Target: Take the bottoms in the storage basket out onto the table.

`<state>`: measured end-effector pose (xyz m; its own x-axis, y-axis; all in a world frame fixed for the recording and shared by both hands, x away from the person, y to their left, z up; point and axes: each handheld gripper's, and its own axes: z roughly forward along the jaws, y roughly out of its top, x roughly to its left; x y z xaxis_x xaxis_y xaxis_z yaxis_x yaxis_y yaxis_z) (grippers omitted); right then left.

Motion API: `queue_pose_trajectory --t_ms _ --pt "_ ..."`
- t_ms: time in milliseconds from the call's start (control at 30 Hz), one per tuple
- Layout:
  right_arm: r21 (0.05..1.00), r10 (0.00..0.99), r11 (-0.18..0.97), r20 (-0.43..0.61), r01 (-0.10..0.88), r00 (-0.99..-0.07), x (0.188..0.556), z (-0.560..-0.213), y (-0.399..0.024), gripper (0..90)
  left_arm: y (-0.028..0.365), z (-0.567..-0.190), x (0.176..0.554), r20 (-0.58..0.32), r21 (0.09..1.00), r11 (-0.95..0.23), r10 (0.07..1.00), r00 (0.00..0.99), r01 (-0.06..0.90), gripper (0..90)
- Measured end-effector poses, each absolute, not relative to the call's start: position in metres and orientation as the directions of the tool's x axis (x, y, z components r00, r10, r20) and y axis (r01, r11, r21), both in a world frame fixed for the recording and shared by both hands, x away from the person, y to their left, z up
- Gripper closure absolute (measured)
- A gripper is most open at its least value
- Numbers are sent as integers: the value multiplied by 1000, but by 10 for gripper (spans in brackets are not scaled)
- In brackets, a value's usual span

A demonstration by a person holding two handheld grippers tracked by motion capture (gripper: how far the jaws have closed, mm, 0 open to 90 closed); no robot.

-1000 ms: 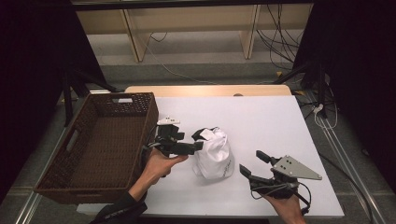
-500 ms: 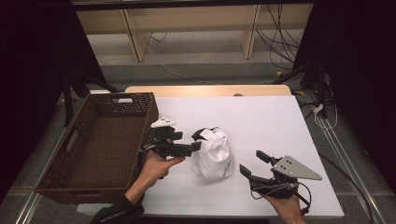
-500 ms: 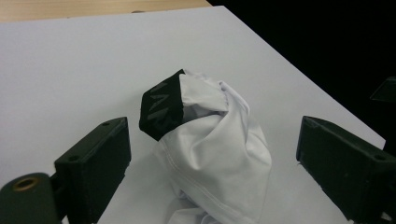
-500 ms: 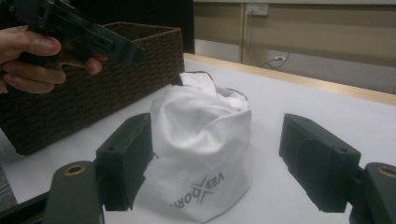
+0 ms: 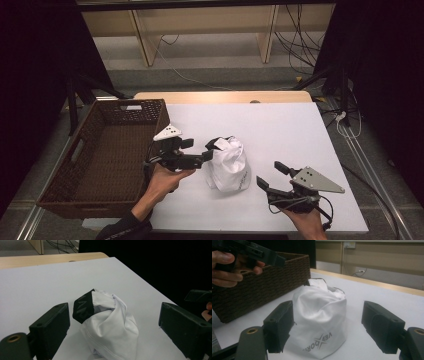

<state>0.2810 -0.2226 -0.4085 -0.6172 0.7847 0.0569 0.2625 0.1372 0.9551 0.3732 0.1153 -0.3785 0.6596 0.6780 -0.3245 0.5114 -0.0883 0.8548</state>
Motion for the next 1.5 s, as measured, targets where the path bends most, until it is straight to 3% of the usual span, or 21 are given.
queue_pose_trajectory --t_ms 1133,1500 --pt "955 783 141 54 261 -620 280 -409 -221 266 135 -393 330 -237 922 -61 690 684 382 98" --pt "957 778 135 59 258 -625 280 -409 -221 259 135 -407 318 -239 921 -61 692 682 385 77"
